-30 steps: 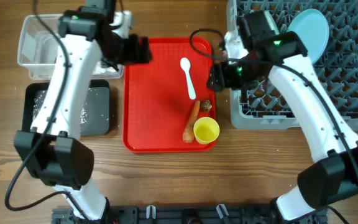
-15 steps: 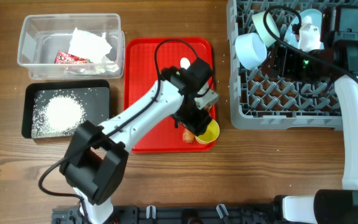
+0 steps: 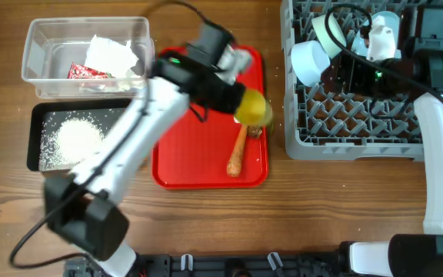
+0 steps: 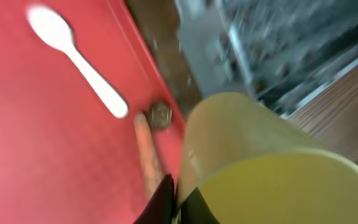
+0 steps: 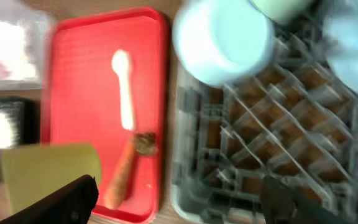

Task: Sort waste into correct bins and load items into the dishwasher rack
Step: 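Grasp the yellow cup with the left gripper and lift it, then hand the yellow cup from the left gripper to the right gripper, then place the yellow cup upside down in the rack with the right gripper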

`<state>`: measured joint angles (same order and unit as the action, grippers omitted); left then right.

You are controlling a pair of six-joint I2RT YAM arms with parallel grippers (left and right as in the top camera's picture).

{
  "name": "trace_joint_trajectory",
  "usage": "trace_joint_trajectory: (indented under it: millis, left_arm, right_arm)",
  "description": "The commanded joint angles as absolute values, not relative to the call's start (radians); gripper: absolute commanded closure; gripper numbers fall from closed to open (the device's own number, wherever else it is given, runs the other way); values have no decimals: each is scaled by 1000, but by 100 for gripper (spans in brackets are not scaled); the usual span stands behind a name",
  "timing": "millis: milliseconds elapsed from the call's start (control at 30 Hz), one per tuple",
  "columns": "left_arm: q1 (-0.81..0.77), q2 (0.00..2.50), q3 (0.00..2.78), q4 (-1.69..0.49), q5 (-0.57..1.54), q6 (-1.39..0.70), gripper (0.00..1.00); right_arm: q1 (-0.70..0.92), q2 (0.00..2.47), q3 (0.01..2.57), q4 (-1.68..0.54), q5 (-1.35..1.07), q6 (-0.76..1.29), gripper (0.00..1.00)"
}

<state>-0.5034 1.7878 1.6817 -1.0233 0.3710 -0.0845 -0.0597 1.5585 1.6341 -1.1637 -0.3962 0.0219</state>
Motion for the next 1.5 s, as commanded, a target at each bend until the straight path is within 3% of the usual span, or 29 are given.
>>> trace_joint_trajectory:
  millis: [0,133,333,400,733,1000,1100,1233,1367,1467]
  left_arm:
    - [-348,1750,1702,-993,717,-97,96]
    - [-202,1750,1702,-868,1143,-86,96]
    - [-178,1750,1702,-813,1341,-83,96]
    - [-165,1750,1702,-802,1369,-83,96]
    - [-98,1750,1702,-796,1369,-83,96]
    - [-117,1750,1702,-796,1423,-83,96]
    - [-140,1750,1702,-794,1401,-83,96]
    - [-139,1750,1702,-795,1387,-83,95]
    - [-139,1750,1702,-796,1386,-83,42]
    - [-139,1750,1702,-796,1386,-83,37]
  right_arm:
    - [-56,1552,1545,-1036,-753,-79,13]
    - [-15,1554,1354,-657,-1193,-38,13]
    - [132,1554,1283,-68,-1394,223,8]
    - [131,1554,1283,28,-1421,271,8]
    - [108,1554,1283,139,-1520,270,7]
    - [199,1554,1283,164,-1275,262,4]
    - [204,1554,1283,187,-1275,263,14]
    - [204,1554,1283,195,-1275,262,43]
    - [174,1554,1283,194,-1283,262,48]
    - [96,1554,1283,194,-1352,262,49]
